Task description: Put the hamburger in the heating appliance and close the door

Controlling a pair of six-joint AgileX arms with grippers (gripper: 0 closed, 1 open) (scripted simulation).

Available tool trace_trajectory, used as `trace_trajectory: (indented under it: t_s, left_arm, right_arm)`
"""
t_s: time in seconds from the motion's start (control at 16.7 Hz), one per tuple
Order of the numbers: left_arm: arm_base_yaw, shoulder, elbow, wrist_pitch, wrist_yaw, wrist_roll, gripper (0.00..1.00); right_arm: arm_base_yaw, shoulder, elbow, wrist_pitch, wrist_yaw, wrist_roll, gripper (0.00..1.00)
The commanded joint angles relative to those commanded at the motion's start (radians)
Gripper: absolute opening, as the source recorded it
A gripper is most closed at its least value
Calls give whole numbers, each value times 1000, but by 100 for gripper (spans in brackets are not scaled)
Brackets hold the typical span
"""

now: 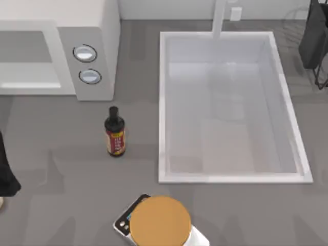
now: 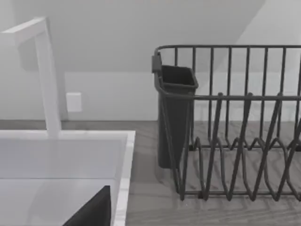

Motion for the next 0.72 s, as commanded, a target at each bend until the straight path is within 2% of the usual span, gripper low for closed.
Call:
trace_trajectory:
  t_s: [0.3, 0.48, 0.72]
  left_arm:
    - [17, 66, 53, -53, -8, 65, 100]
    - [40, 226, 164, -167, -10, 216, 100]
    - [71, 567, 362, -375, -4, 497, 100]
  right_arm:
    - [0, 0, 0, 0, 0, 0, 100]
    - [0, 0, 0, 0, 0, 0, 100]
    - [0, 0, 0, 0, 0, 0, 100]
